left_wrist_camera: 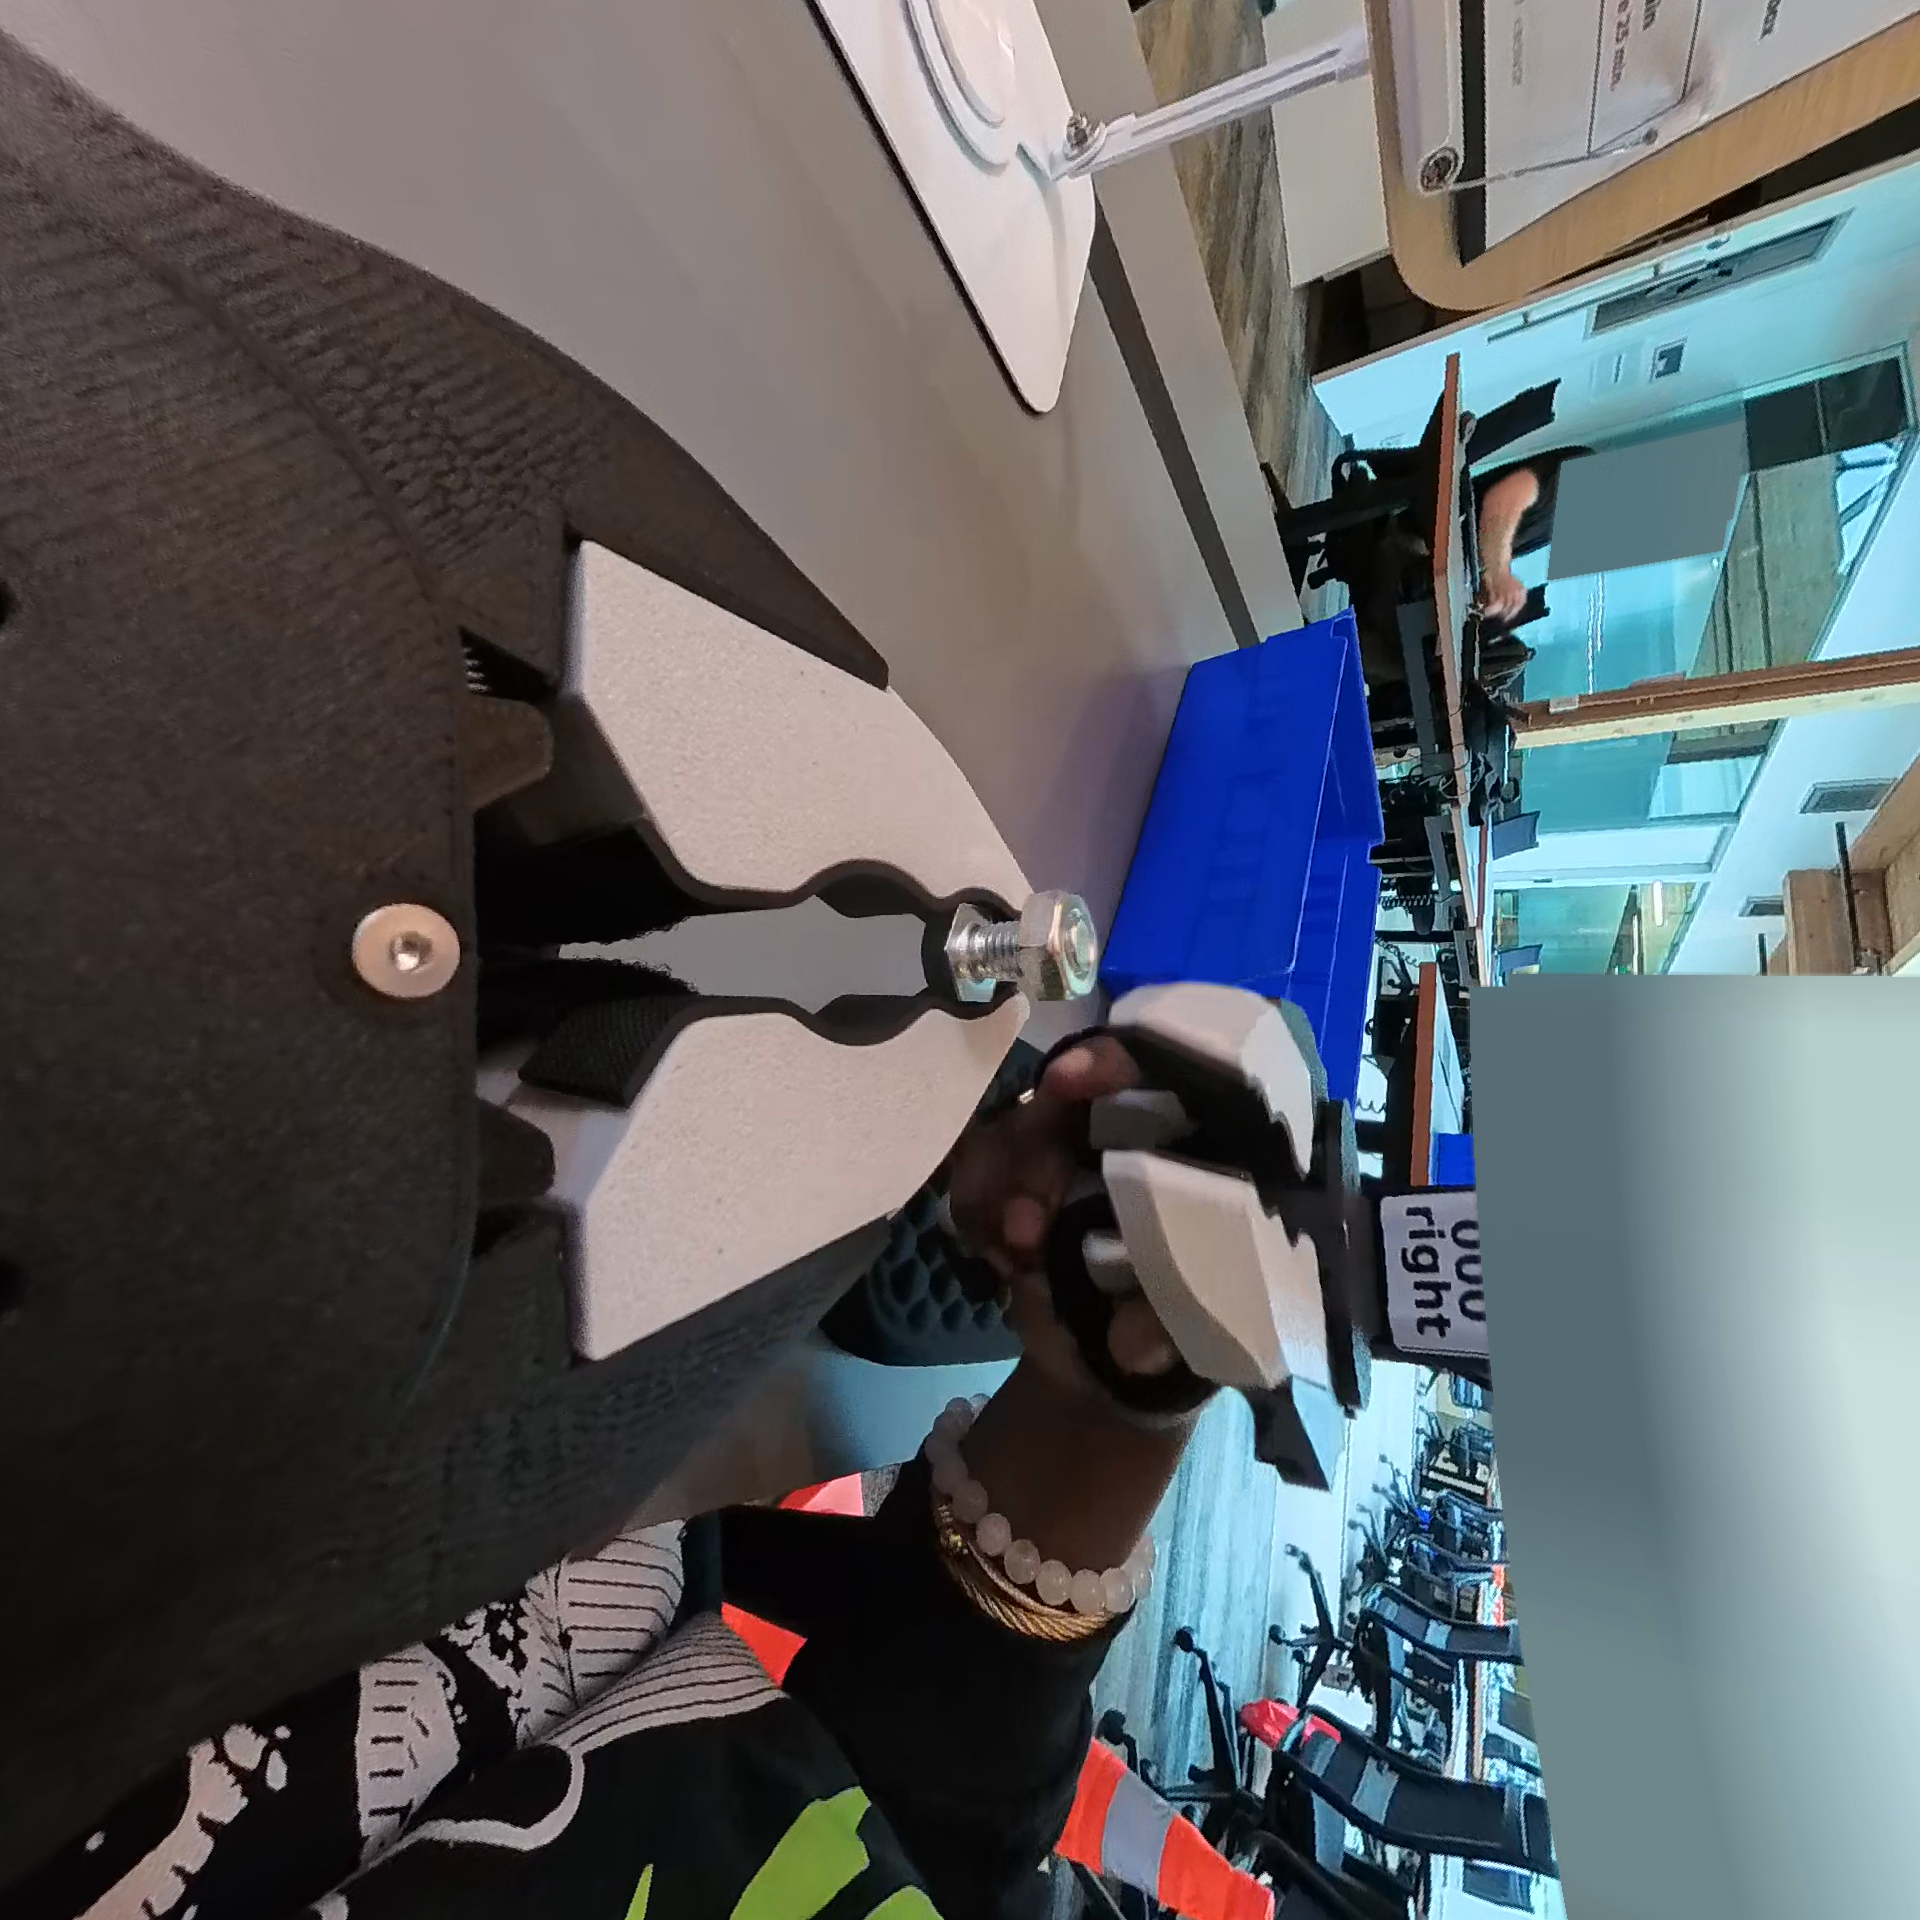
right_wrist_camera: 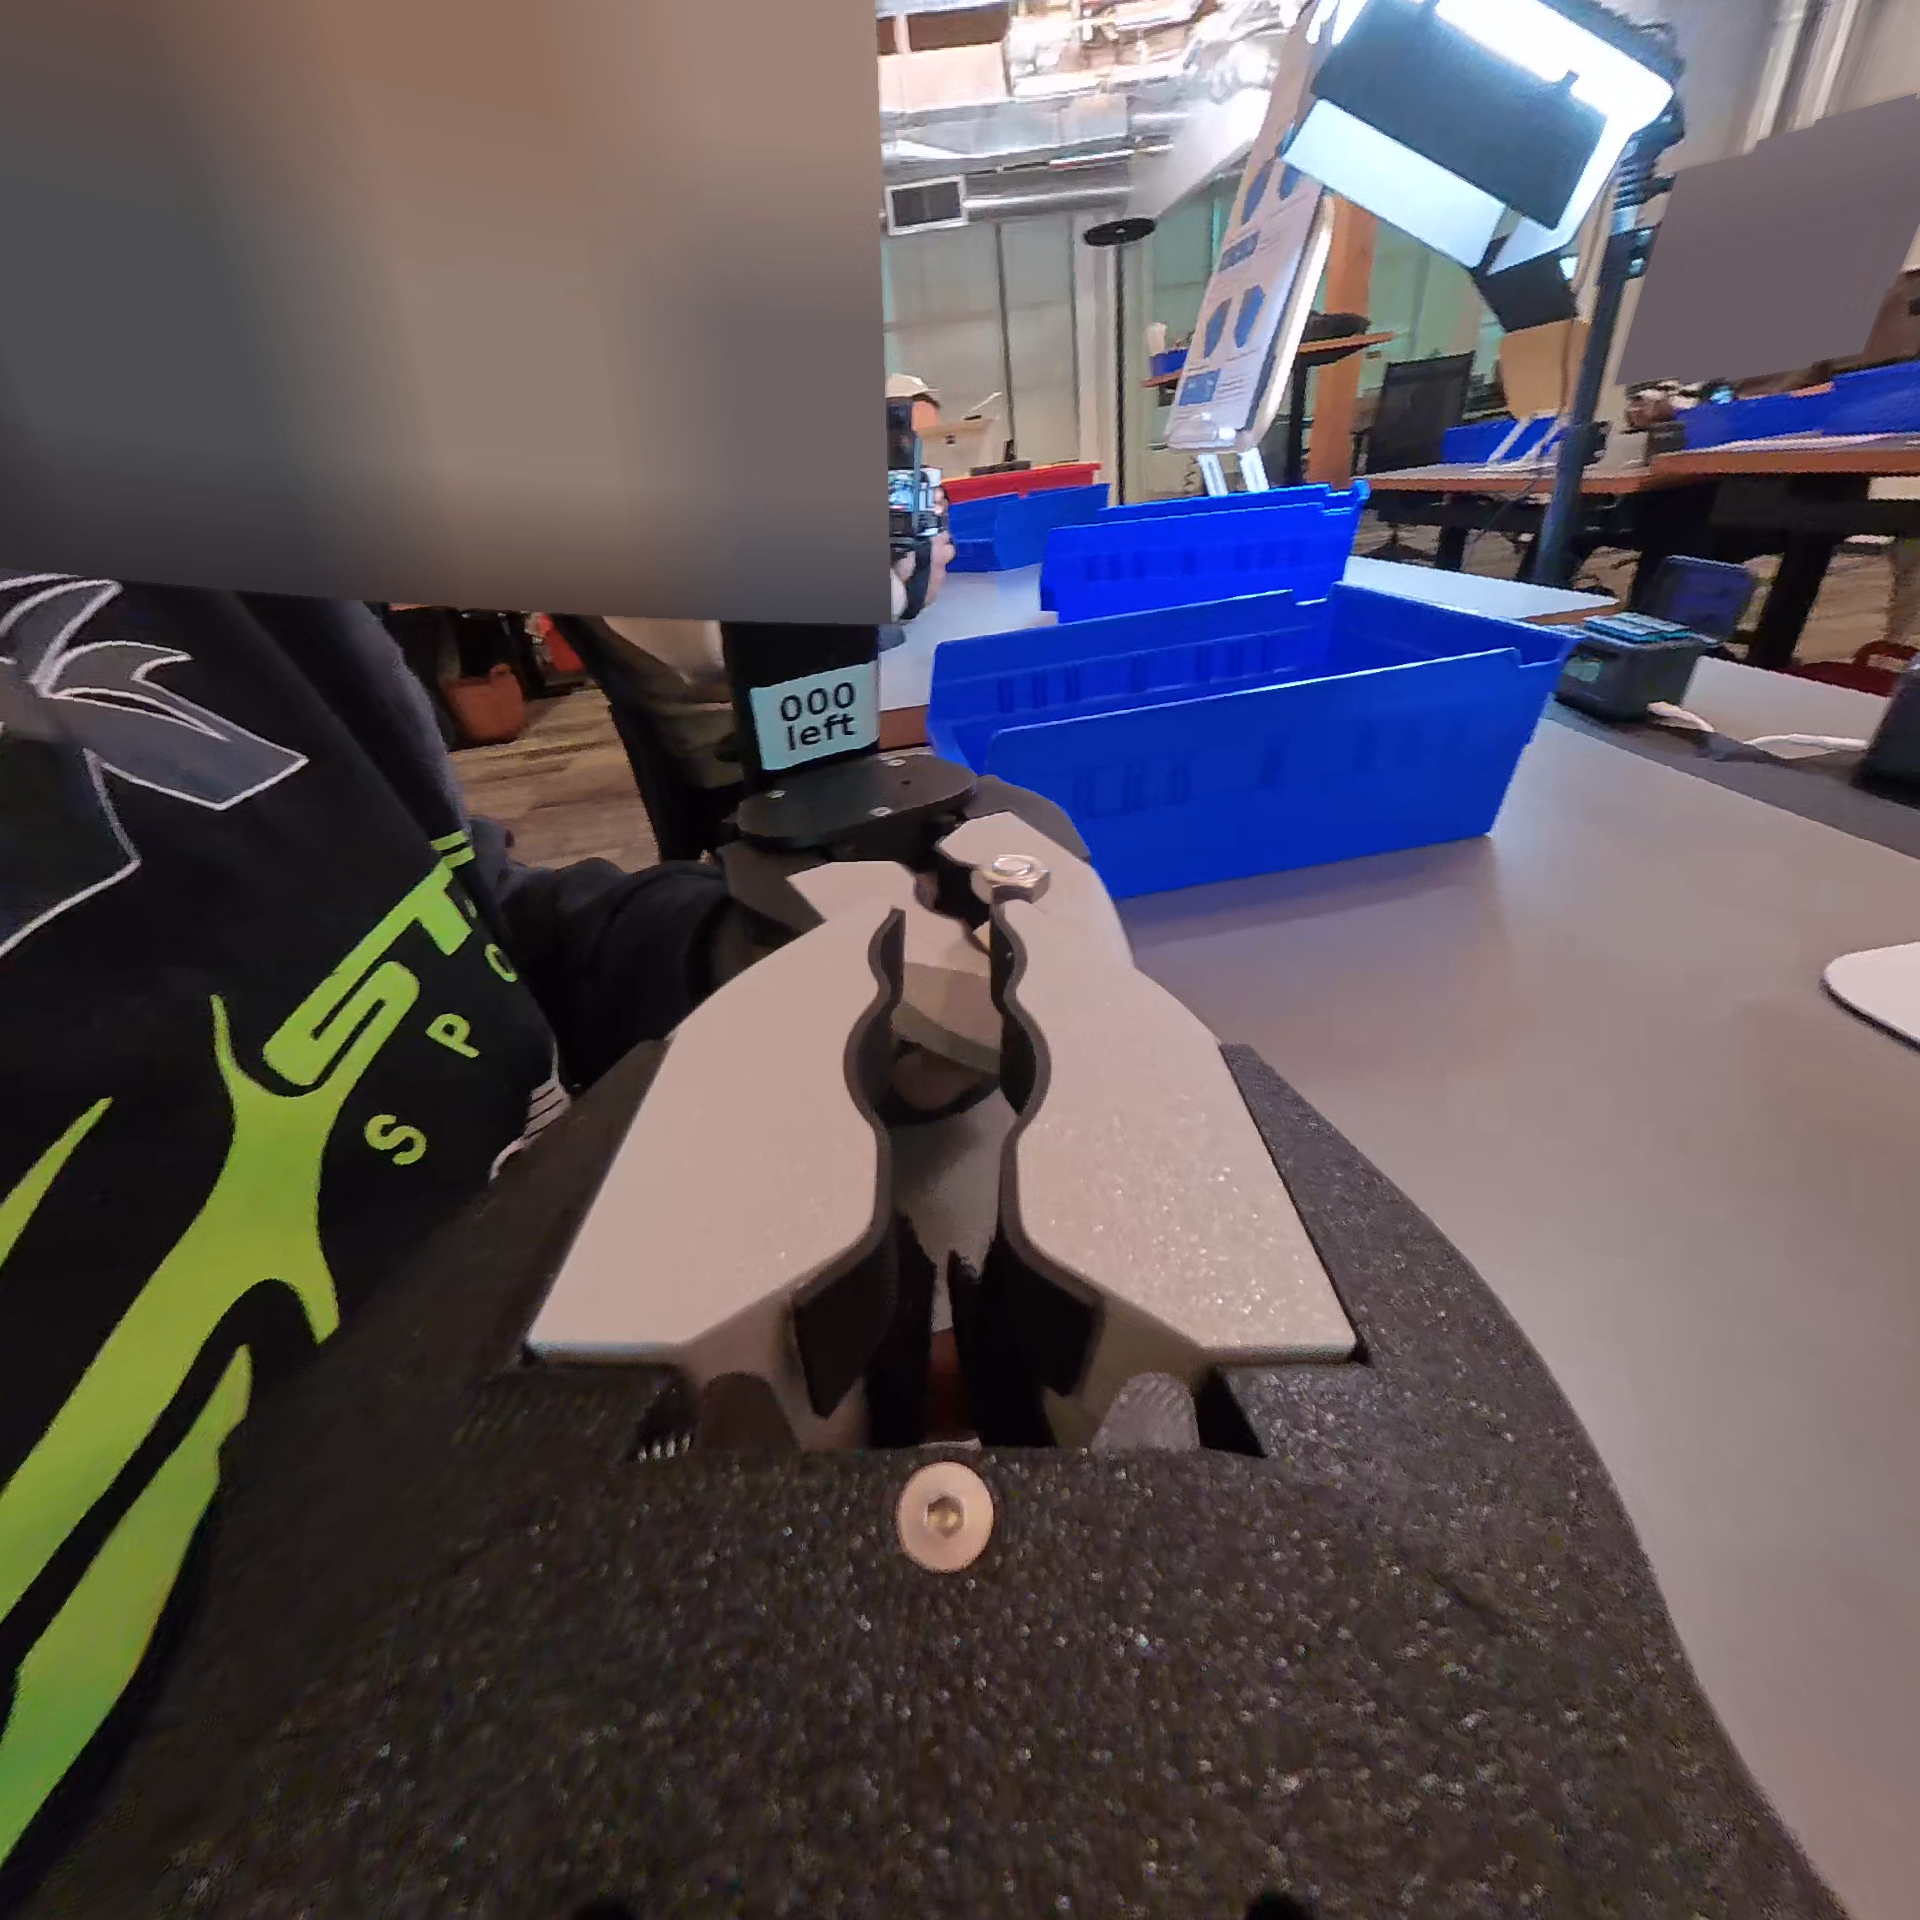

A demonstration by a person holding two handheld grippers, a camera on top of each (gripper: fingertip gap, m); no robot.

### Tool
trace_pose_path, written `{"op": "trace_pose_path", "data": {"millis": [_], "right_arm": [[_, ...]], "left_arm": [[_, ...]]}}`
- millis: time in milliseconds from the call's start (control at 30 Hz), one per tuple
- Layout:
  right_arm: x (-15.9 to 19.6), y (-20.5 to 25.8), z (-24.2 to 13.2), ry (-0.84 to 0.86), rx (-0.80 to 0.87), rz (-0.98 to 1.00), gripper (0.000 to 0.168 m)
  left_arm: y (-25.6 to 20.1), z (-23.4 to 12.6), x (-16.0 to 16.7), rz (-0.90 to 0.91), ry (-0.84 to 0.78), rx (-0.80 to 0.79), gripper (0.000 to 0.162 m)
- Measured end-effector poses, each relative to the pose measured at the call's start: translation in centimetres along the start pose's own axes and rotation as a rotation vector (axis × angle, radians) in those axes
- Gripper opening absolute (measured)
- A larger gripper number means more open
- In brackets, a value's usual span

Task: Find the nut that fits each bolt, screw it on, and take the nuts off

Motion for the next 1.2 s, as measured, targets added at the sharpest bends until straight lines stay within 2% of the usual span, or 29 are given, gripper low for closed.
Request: {"op": "trace_pose_path", "data": {"millis": [133,233,467,500,533,600,667,900,1067,1200], "right_arm": [[0.1,-0.3,1.1,-0.001,0.013,-0.015,0.034],[0.5,-0.3,2.1,0.028,-0.004,-0.028,0.04],[0.4,0.1,1.7,0.037,-0.008,-0.042,0.034],[0.3,0.1,1.2,0.036,-0.01,-0.039,0.03],[0.2,0.3,0.8,0.028,-0.028,-0.031,0.018],[-0.2,0.5,0.1,-0.003,-0.044,-0.008,0.014],[-0.3,0.1,0.0,-0.013,-0.016,-0.011,0.015],[0.6,-0.3,2.0,0.033,-0.007,-0.028,0.04],[0.8,0.1,2.7,0.059,-0.039,-0.045,0.041],[0.6,0.0,1.7,0.061,-0.022,-0.046,0.034]], "left_arm": [[-0.2,0.1,0.1,0.004,0.005,0.015,0.01],[-0.4,0.1,0.1,0.01,0.01,0.026,0.01],[-0.2,0.0,0.1,0.003,0.004,0.018,0.01],[-0.1,0.0,0.1,0.002,0.004,0.01,0.01],[0.0,0.0,0.1,-0.002,0.004,0.0,0.01],[0.1,0.0,0.0,-0.011,0.003,0.0,0.01],[0.0,0.0,0.1,-0.003,0.005,0.003,0.01],[-0.3,0.0,0.1,0.004,0.003,0.022,0.01],[-0.4,0.1,0.2,0.012,0.012,0.026,0.01],[-0.2,0.0,0.0,0.005,0.003,0.013,0.01]]}}
Point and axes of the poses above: each gripper's, where its closed fingertips meet, z out along the fingers, x out of its underside, y = z × x across the jaws, the point moved 4 cm from there along -z, back along the fingers, and after that the axes turned 6 degrees about -y, right-handed, at the moved point
